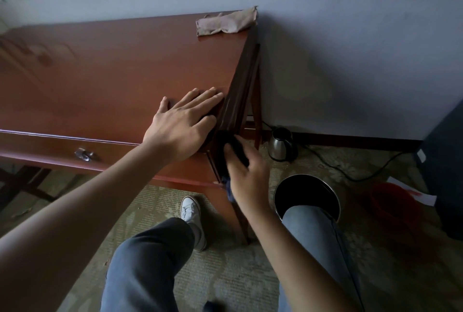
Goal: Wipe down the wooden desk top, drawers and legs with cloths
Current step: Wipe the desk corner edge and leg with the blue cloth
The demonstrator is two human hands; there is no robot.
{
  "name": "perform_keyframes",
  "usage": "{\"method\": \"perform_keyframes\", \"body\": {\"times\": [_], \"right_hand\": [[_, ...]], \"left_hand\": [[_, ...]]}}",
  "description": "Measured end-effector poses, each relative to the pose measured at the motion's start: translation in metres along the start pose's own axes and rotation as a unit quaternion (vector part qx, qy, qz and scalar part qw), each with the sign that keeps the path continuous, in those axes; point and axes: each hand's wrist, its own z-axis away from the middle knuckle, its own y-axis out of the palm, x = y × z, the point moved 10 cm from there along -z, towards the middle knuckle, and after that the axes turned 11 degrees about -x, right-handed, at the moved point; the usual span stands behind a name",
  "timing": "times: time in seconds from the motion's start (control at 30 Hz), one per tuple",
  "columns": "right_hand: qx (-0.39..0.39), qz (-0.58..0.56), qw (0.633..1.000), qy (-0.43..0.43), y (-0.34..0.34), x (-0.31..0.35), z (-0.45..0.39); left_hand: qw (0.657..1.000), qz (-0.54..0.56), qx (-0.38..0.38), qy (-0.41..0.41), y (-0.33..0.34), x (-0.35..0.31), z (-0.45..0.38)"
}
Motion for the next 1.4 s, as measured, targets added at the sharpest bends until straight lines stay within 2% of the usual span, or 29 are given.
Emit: {"method": "perform_keyframes", "body": {"times": [0.1, 0.27, 0.3, 0.4, 0.47, 0.57, 0.63, 0.77, 0.8, 0.97, 1.03, 1.1, 1.2, 1.27, 1.33, 1.4], "right_hand": [[-0.016, 0.036, 0.996, 0.079, -0.001, -0.024, -0.027], [0.005, -0.06, 0.997, -0.045, 0.0, 0.031, 0.001], [0.01, -0.053, 0.998, -0.037, 0.002, 0.025, -0.001], [-0.005, 0.021, 0.997, 0.068, 0.001, -0.015, -0.03], [-0.003, 0.01, 0.996, 0.085, 0.003, -0.014, -0.034], [0.018, -0.077, 0.997, -0.013, 0.003, 0.033, -0.012], [0.027, -0.084, 0.995, -0.052, 0.005, 0.041, -0.007], [-0.02, -0.023, 0.997, 0.078, 0.009, -0.004, -0.057], [-0.028, -0.022, 0.996, 0.077, 0.008, -0.003, -0.058], [0.021, -0.063, 0.993, -0.098, 0.0, 0.048, 0.014], [0.015, -0.057, 0.99, -0.13, -0.002, 0.05, 0.017], [-0.009, -0.032, 0.993, -0.111, 0.003, 0.046, -0.012], [-0.033, -0.025, 0.999, -0.022, 0.025, 0.032, -0.085], [-0.063, -0.01, 0.998, -0.005, 0.025, 0.032, -0.121], [-0.059, 0.001, 0.998, -0.015, 0.023, 0.04, -0.116], [-0.039, -0.008, 0.999, -0.025, 0.016, 0.038, -0.071]], "left_hand": [[1.0, 0.003, 0.0, -0.002, 0.0, -0.001, 0.002], [1.0, -0.001, -0.002, 0.0, -0.001, 0.0, 0.0], [1.0, 0.0, -0.001, -0.001, -0.001, 0.0, 0.0], [1.0, 0.006, 0.0, -0.005, -0.001, -0.001, 0.001], [1.0, 0.006, 0.001, -0.005, -0.001, -0.002, 0.002], [1.0, 0.004, 0.002, -0.005, -0.001, 0.0, 0.002], [1.0, 0.016, 0.002, -0.011, -0.002, 0.0, 0.0], [0.998, 0.049, 0.003, -0.034, -0.004, 0.0, 0.0], [0.998, 0.046, 0.003, -0.035, -0.004, 0.001, 0.001], [0.999, 0.037, 0.003, -0.031, -0.003, 0.001, 0.0], [0.999, 0.036, 0.001, -0.03, -0.003, 0.001, -0.001], [0.999, 0.037, -0.001, -0.032, -0.003, 0.001, -0.001], [0.998, 0.04, -0.002, -0.042, -0.004, 0.001, 0.0], [0.999, 0.032, -0.004, -0.044, -0.004, 0.001, 0.0], [0.999, 0.021, -0.002, -0.041, -0.004, 0.002, 0.0], [0.999, 0.012, 0.003, -0.033, -0.002, 0.001, 0.0]]}}
